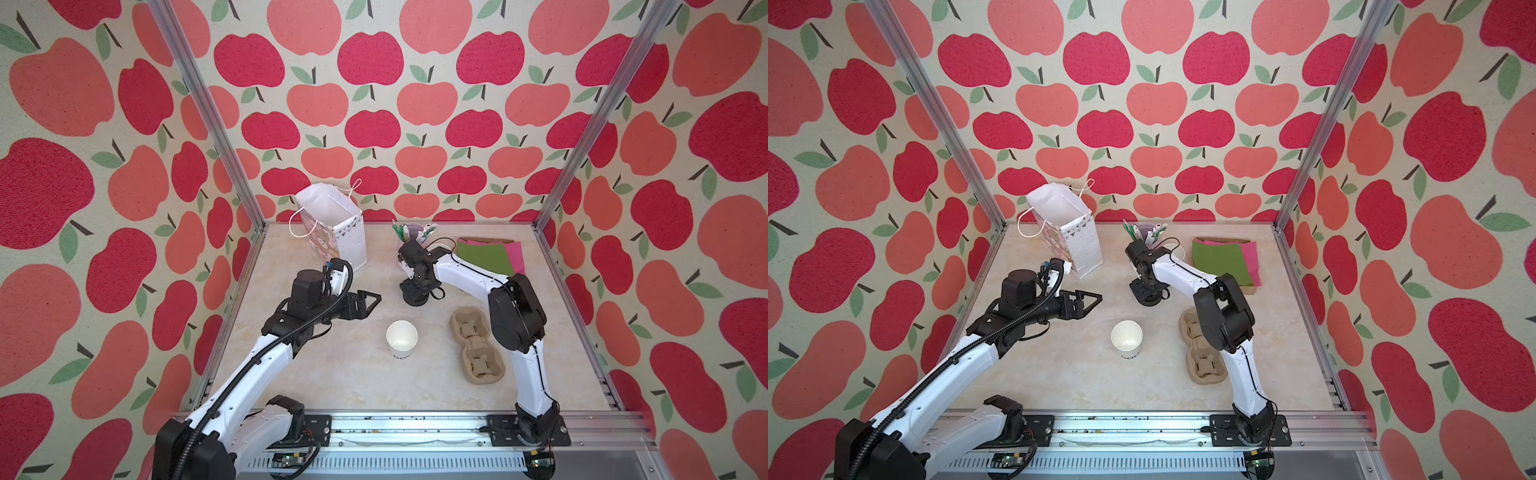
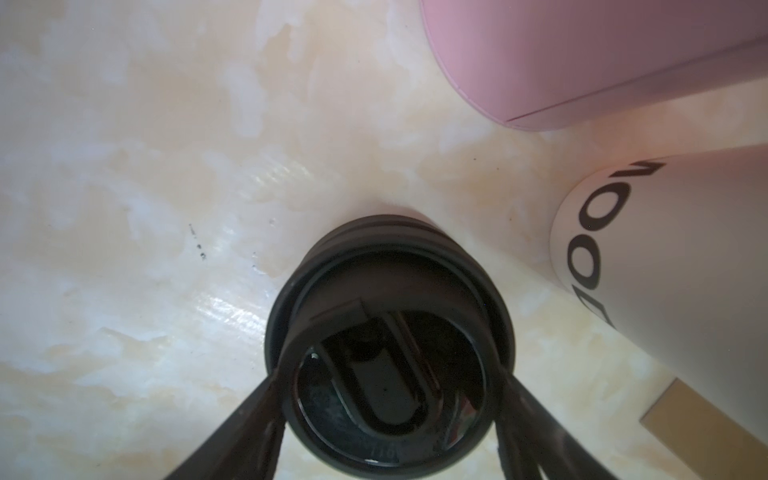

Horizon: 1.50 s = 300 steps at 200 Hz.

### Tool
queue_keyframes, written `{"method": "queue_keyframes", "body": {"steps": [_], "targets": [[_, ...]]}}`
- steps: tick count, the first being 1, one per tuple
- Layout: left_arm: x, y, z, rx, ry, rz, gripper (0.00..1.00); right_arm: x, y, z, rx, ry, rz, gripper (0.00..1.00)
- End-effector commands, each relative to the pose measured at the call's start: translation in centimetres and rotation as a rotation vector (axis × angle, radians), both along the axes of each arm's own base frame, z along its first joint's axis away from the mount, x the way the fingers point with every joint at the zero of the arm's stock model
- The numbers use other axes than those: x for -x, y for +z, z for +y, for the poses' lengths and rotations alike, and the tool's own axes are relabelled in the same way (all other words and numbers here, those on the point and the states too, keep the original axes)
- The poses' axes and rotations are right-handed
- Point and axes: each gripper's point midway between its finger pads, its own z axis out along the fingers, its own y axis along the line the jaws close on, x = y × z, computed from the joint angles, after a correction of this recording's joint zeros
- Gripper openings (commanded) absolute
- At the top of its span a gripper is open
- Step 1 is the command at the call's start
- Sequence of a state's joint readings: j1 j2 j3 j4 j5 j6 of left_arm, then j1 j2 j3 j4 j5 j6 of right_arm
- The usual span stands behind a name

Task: Pack the takeout coffee
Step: 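Lower the right gripper onto the black lid and pinch its rim, then lift the black lid and carry it over the white paper cup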

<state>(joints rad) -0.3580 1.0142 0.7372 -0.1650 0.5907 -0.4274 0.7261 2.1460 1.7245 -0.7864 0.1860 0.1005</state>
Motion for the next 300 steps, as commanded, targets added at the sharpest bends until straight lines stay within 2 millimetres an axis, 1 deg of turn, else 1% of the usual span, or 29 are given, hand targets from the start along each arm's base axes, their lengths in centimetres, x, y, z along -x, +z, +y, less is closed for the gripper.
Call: {"method": "queue_keyframes", "body": {"steps": [1,8,29,47,66,97,130,171,191,213,238,263,286,300], "targets": [[0.1,-0.1,0.0,-0.002,0.003,-0.006,0.99,0.4,-1.6,-0.7,0.048,0.007,0.045,0.76],[0.1,0.0,0.1,-0.002,0.004,-0.007,0.99,0.4,-1.7,-0.8,0.055,0.008,0.048,0.75],[0.2,-0.1,0.1,-0.003,0.006,-0.009,0.99,0.5,-1.6,-0.8,0.05,0.004,0.051,0.69],[0.2,0.0,0.1,-0.002,0.008,-0.012,0.99,0.3,-0.5,-0.4,0.023,-0.003,0.037,0.64],[0.2,-0.1,0.2,-0.003,0.009,-0.009,0.99,0.1,0.8,-0.2,-0.001,-0.01,0.012,0.62],[0.2,-0.1,0.2,-0.003,0.01,-0.01,0.99,-0.2,3.3,0.0,-0.036,-0.013,-0.031,0.62],[0.3,0.0,0.2,-0.002,0.012,-0.011,0.99,-0.1,5.0,0.0,-0.058,-0.014,-0.056,0.62],[0.3,0.0,0.3,-0.001,0.015,-0.013,0.99,0.3,6.6,0.0,-0.077,-0.007,-0.075,0.63],[0.3,0.1,0.3,0.0,0.017,-0.012,0.99,0.7,8.0,0.3,-0.103,-0.003,-0.084,0.63],[0.4,0.1,0.4,-0.001,0.021,-0.014,0.99,1.6,9.9,0.8,-0.137,0.017,-0.096,0.63],[0.5,0.2,0.4,0.0,0.019,-0.016,0.99,3.2,11.9,1.2,-0.159,0.051,-0.104,0.62],[0.6,0.0,0.4,-0.001,0.018,-0.014,0.99,5.5,13.7,1.7,-0.19,0.105,-0.101,0.62],[0.6,-0.1,0.4,0.001,0.016,-0.013,0.99,7.8,14.9,1.8,-0.212,0.151,-0.093,0.62],[0.5,0.0,0.3,0.004,0.016,-0.013,0.99,9.2,15.2,1.9,-0.226,0.179,-0.077,0.62]]}}
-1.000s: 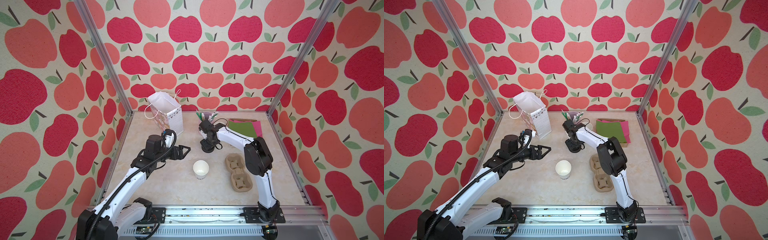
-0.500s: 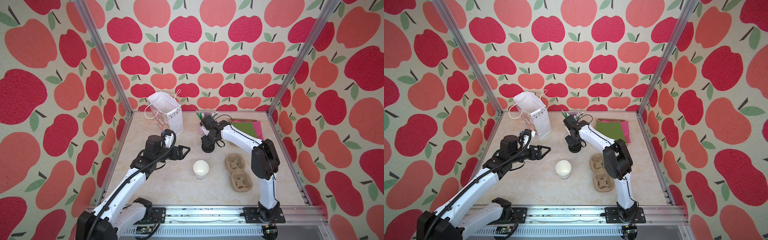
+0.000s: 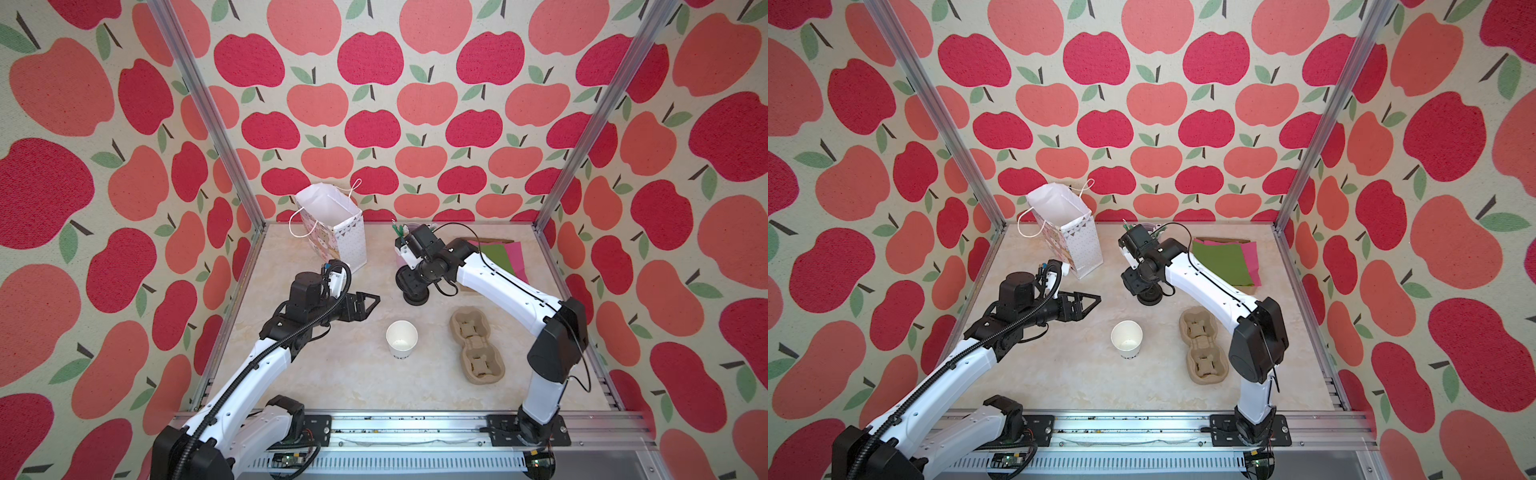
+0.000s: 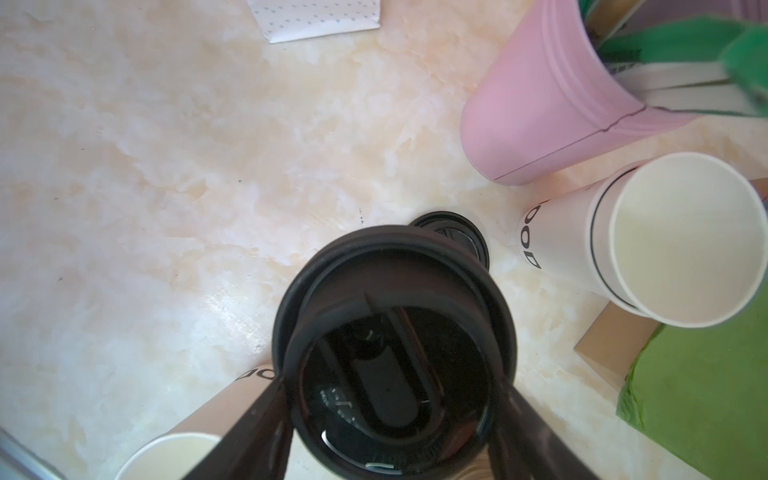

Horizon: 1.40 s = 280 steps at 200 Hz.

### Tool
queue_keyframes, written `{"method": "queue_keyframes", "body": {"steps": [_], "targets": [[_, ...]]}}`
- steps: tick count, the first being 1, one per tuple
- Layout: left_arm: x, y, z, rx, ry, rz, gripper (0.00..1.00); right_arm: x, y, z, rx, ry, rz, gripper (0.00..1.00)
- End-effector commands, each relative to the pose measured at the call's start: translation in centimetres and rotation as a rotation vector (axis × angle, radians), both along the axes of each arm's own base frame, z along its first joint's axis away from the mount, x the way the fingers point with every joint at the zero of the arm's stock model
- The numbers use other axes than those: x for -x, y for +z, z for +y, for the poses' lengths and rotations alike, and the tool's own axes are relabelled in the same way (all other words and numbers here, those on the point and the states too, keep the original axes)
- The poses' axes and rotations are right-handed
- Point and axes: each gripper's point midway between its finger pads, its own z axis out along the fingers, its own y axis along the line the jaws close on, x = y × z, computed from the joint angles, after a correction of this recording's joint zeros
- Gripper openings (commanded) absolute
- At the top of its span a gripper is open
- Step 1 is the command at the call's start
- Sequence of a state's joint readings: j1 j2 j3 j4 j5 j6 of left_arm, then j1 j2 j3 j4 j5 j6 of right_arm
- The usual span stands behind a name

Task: Pack the takeout coffee
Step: 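Lift the black lid and carry it over the white paper cup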

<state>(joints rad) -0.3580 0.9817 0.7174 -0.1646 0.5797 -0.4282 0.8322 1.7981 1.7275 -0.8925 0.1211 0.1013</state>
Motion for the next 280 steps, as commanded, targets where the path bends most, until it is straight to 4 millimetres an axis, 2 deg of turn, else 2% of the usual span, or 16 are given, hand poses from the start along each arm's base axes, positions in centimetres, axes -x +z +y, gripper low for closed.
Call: {"method": "queue_keyframes", "body": {"steps": [1,50,94,157,280], "targets": [[0.1,-0.1,0.0,0.004,0.006,0.0,0.99,3.2,0.6,-0.5,-0.006,0.057,0.049,0.62],[0.0,-0.3,-0.3,0.011,-0.004,0.012,0.99,7.5,0.8,-0.1,-0.065,0.125,0.106,0.62],[0.0,-0.5,-0.4,0.014,-0.005,0.017,0.99,10.5,-1.3,0.5,-0.044,0.147,0.177,0.62],[0.0,-0.8,-0.4,0.012,-0.006,0.026,0.99,12.4,-3.3,0.3,0.034,0.163,0.214,0.61],[0.0,-1.4,-0.5,0.01,-0.005,0.039,0.99,14.4,-5.1,0.3,0.117,0.214,0.258,0.61]]}}
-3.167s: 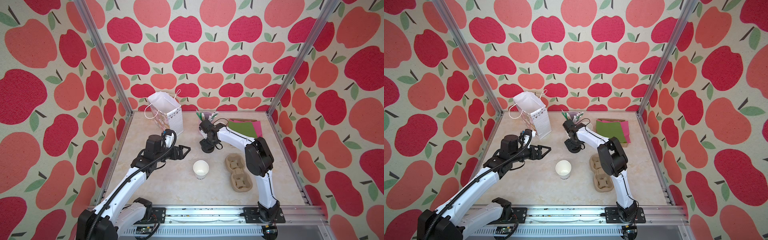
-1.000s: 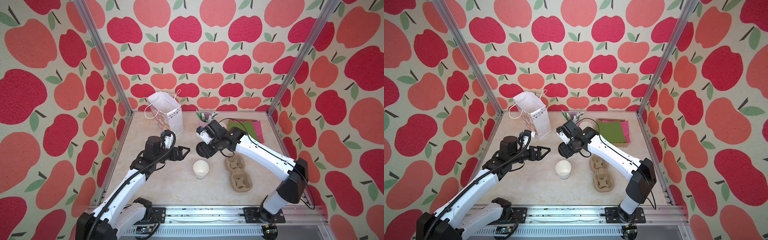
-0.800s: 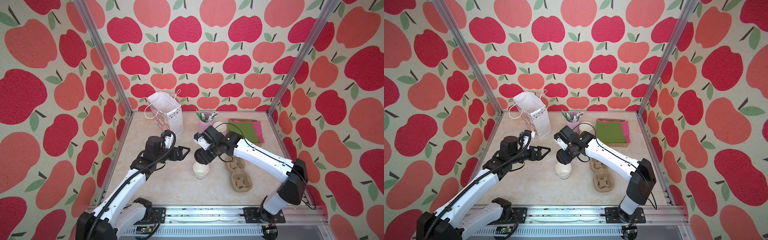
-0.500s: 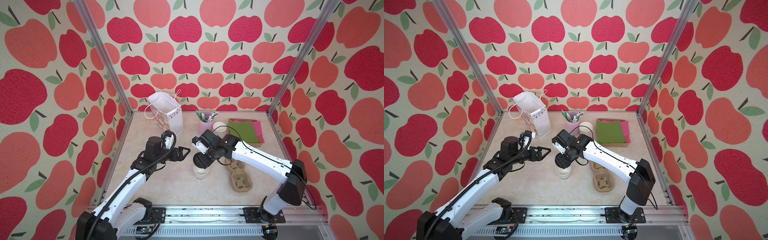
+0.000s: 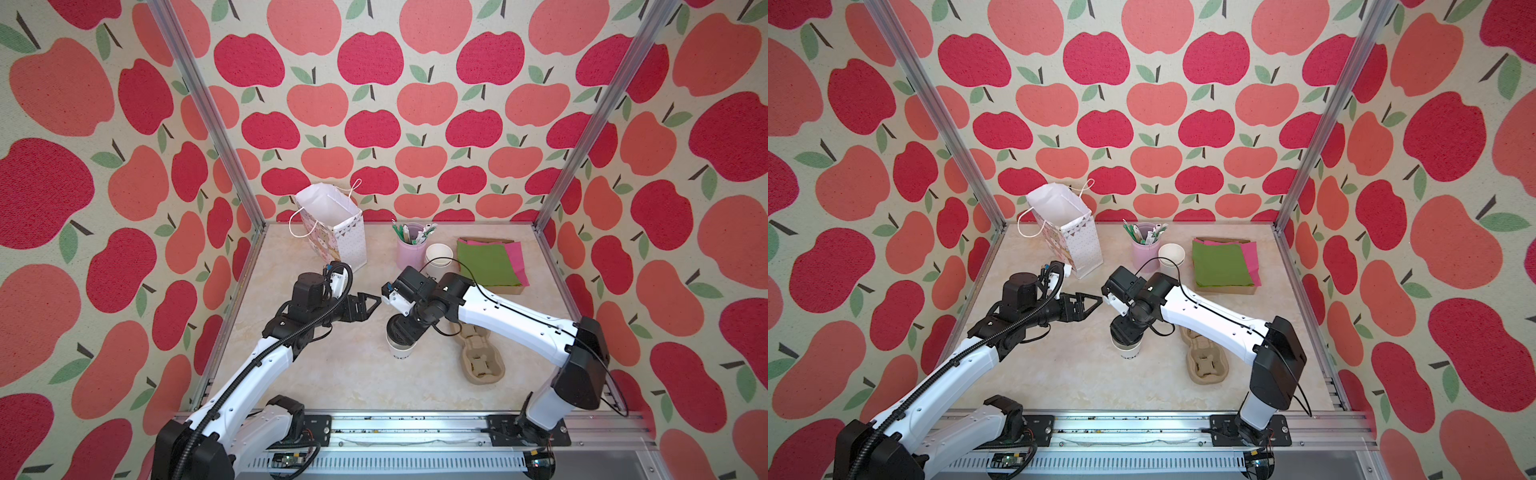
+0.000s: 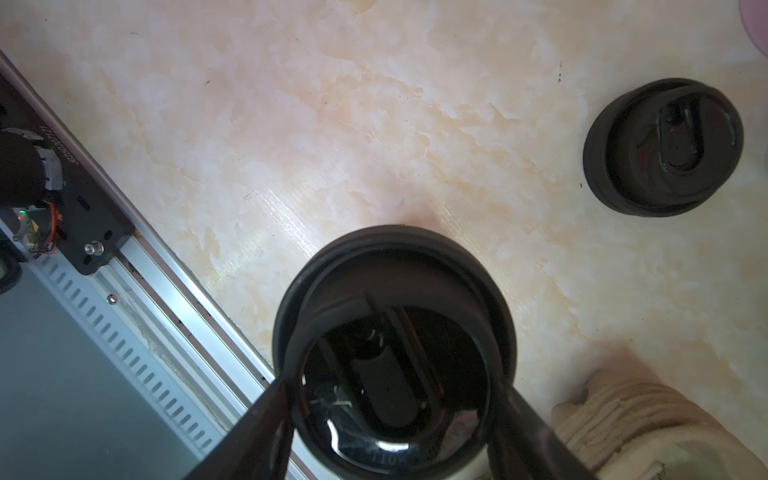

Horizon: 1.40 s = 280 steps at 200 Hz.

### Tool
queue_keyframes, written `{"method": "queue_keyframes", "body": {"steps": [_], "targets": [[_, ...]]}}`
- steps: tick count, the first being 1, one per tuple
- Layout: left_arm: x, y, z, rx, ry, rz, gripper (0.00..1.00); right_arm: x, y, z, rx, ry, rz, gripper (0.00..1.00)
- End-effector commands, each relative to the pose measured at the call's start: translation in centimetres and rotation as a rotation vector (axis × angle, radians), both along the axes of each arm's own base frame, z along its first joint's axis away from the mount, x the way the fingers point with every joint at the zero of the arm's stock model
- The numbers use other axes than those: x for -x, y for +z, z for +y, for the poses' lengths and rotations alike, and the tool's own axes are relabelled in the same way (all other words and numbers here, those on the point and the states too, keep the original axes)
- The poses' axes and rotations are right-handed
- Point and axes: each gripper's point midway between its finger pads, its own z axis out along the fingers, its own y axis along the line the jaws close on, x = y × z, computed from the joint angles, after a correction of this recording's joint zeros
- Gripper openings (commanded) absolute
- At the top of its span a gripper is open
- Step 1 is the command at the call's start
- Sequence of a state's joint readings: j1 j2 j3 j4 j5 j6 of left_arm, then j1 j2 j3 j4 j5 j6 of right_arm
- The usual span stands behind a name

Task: Pack the takeout coffee
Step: 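Lift the black lid and carry it over the white paper cup, then lower the black lid onto the white cup rim with the right gripper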

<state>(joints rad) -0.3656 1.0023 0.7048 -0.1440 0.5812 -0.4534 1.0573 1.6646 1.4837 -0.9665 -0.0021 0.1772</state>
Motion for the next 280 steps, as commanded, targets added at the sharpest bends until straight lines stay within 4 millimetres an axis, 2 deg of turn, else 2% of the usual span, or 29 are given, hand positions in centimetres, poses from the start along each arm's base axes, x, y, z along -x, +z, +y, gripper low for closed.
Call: {"method": "queue_keyframes", "body": {"steps": [1,89,280], "targets": [[0.1,-0.6,-0.2,0.001,-0.007,0.008,0.99,0.9,-1.0,-0.5,0.054,0.013,0.028,0.61],[0.0,-0.9,-0.3,0.0,-0.008,0.013,0.99,1.2,-2.5,-0.4,0.098,0.025,0.04,0.62],[-0.1,-1.1,-0.5,0.002,-0.013,0.02,0.99,1.6,-2.7,1.0,0.068,0.065,0.0,0.63]]}}
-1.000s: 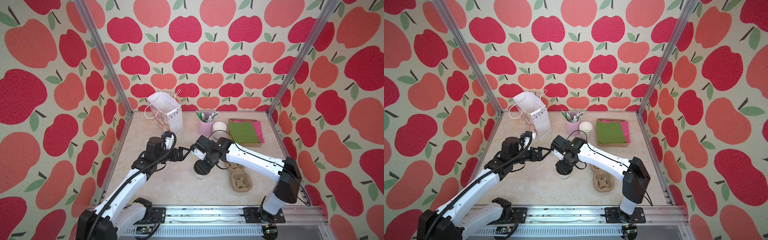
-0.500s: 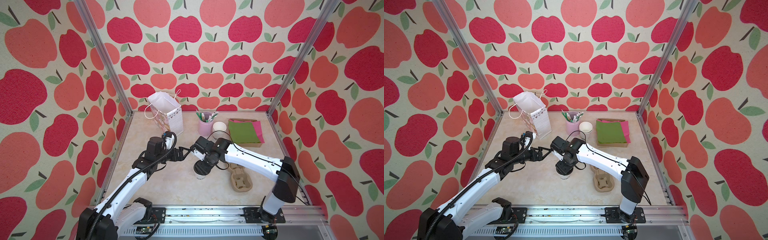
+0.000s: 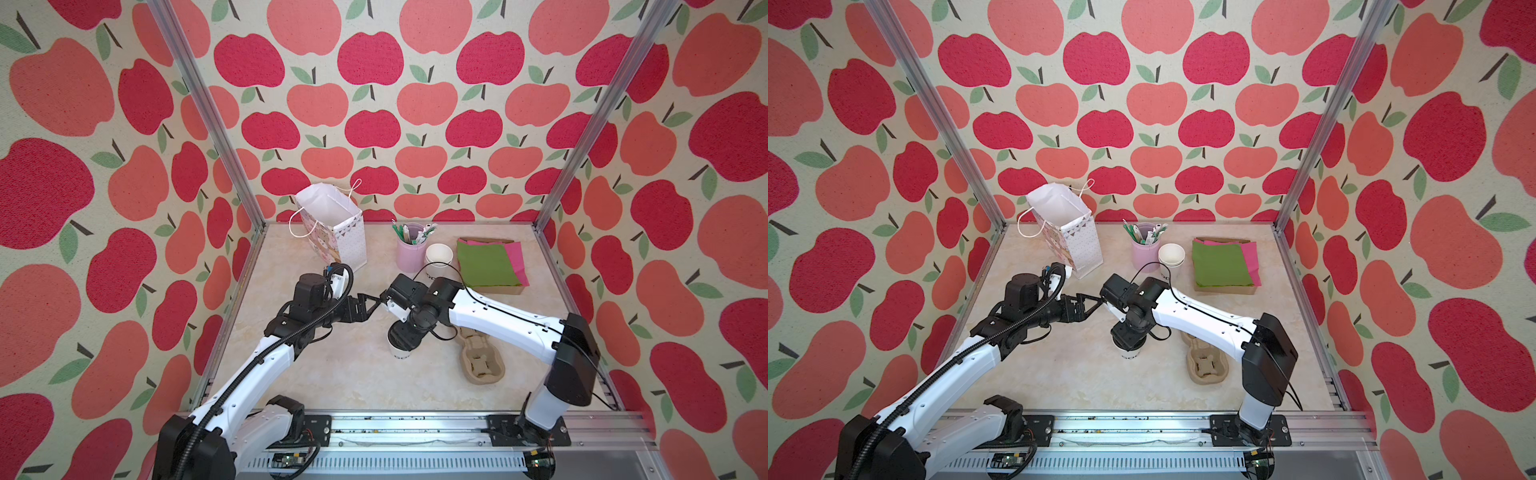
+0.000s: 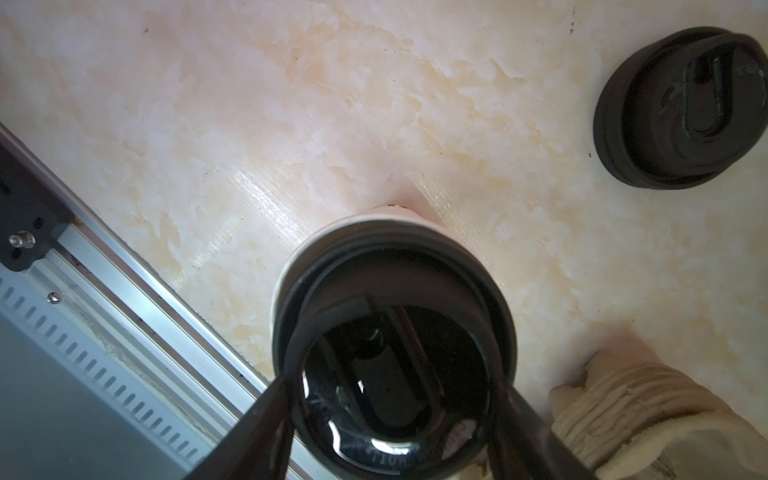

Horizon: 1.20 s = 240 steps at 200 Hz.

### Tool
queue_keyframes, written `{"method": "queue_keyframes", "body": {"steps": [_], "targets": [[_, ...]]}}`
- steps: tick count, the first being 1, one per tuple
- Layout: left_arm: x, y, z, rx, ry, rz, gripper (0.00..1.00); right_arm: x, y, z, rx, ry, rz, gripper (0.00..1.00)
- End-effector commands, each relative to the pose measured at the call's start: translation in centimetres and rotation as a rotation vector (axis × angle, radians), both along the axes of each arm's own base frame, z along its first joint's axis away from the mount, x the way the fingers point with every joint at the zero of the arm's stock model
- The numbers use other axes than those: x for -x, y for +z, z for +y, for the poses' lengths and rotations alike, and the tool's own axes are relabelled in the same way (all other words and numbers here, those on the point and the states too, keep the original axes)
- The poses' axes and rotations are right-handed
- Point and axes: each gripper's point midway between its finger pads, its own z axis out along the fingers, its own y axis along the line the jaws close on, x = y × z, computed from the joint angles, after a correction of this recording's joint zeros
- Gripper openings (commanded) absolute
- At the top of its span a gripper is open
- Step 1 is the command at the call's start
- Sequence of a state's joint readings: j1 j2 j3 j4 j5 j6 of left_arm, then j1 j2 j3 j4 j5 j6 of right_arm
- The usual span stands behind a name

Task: Pack the takeout coffee
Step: 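Lower the black lid onto the white cup rim with the right gripper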

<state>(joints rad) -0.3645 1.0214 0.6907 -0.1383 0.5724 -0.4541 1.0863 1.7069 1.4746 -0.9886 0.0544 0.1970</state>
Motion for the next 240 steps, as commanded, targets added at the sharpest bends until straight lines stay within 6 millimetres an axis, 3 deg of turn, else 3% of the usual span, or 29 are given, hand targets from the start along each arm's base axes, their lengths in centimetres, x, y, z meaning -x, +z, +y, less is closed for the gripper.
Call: {"method": "queue_keyframes", "body": {"steps": [1,146,240], "targets": [[0.1,0.0,-0.6,0.016,-0.021,-0.005,0.99,1.2,-0.7,1.5,-0.02,0.072,0.009,0.63],[0.4,0.1,-0.1,0.006,-0.005,-0.017,0.99,1.5,0.9,3.0,-0.073,0.099,-0.024,0.63],[-0.1,-0.6,3.4,-0.158,0.145,-0.028,0.99,1.4,1.7,3.5,-0.101,0.1,-0.045,0.63]]}}
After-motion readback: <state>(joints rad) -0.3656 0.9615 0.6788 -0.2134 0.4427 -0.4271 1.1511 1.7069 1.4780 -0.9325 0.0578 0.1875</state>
